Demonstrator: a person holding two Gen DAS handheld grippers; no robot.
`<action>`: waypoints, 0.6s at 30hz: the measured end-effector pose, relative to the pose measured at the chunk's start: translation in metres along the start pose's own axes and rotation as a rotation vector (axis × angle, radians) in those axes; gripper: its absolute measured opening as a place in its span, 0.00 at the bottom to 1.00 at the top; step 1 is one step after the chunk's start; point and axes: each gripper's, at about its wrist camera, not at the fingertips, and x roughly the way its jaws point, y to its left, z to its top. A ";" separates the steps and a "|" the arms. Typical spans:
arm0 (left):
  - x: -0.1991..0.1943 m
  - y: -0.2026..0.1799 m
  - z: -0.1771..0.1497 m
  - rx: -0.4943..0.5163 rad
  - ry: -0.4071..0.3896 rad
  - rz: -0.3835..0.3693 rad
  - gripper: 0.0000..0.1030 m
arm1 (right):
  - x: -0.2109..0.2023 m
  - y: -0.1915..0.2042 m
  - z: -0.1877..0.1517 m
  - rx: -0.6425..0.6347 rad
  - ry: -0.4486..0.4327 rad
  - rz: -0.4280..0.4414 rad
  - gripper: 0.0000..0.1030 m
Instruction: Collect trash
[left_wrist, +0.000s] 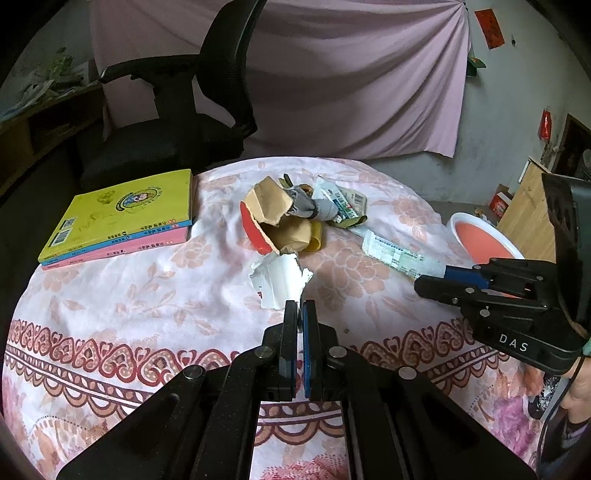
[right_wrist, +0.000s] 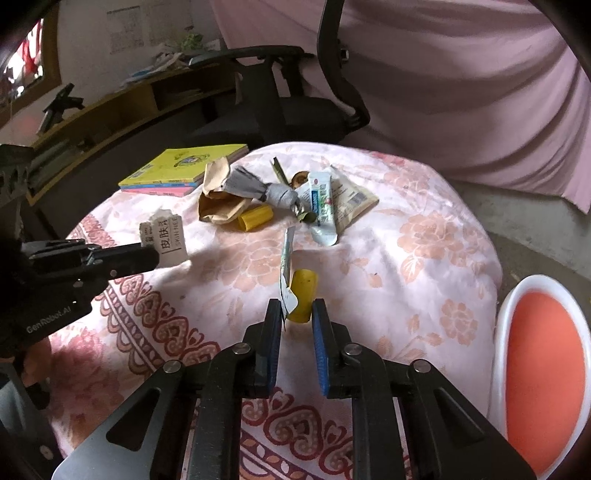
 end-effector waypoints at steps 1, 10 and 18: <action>0.000 -0.001 -0.001 0.001 0.003 -0.001 0.01 | 0.000 -0.001 0.000 0.004 0.003 0.002 0.14; 0.004 -0.003 -0.003 -0.002 0.024 -0.011 0.01 | 0.007 -0.001 -0.002 0.002 0.050 0.005 0.16; 0.003 -0.005 -0.004 -0.002 0.019 -0.012 0.01 | 0.002 -0.009 -0.007 0.015 0.060 0.031 0.17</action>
